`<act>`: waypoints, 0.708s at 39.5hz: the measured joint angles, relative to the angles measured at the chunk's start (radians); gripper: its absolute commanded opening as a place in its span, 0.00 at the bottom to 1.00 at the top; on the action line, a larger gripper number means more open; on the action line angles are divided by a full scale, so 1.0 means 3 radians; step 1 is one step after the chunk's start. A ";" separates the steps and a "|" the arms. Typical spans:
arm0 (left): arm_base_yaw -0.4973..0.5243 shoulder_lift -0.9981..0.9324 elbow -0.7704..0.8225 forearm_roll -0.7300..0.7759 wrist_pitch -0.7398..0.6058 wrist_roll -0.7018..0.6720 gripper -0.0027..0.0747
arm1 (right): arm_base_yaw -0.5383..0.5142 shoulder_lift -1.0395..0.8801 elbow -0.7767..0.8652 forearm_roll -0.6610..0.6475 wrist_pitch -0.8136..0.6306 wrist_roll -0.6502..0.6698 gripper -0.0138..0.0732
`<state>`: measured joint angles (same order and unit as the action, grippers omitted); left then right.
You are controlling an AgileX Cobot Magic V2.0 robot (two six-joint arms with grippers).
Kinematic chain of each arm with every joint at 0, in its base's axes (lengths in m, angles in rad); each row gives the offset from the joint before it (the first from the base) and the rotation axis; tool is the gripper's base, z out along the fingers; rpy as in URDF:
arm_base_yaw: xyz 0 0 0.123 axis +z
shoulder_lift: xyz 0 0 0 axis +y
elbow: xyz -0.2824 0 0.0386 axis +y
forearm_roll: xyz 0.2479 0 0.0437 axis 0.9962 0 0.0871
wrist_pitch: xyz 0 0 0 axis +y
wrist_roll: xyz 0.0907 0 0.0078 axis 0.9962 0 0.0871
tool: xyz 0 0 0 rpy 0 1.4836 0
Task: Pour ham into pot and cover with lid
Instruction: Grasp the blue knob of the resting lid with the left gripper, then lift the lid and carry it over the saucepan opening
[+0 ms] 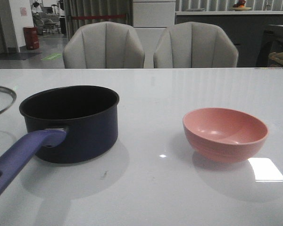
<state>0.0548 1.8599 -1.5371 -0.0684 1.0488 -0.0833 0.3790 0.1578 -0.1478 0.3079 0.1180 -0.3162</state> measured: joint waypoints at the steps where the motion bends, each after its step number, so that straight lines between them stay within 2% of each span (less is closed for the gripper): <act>1: -0.0010 -0.0021 -0.0043 0.0000 0.0037 0.0026 0.18 | 0.0000 0.0000 0.0000 0.0000 0.0000 0.0000 0.35; 13: -0.0331 -0.0096 -0.0468 0.0007 0.0447 0.0140 0.18 | 0.0000 0.0000 0.0000 0.0000 0.0000 0.0000 0.35; 28: -0.1135 -0.0068 -0.0700 -0.0002 0.0664 0.0161 0.18 | 0.0000 0.0000 0.0000 0.0000 0.0000 0.0000 0.35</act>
<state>-0.2856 1.8397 -1.7471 -0.0690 1.2480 -0.0350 0.3790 0.1578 -0.1478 0.3079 0.1180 -0.3162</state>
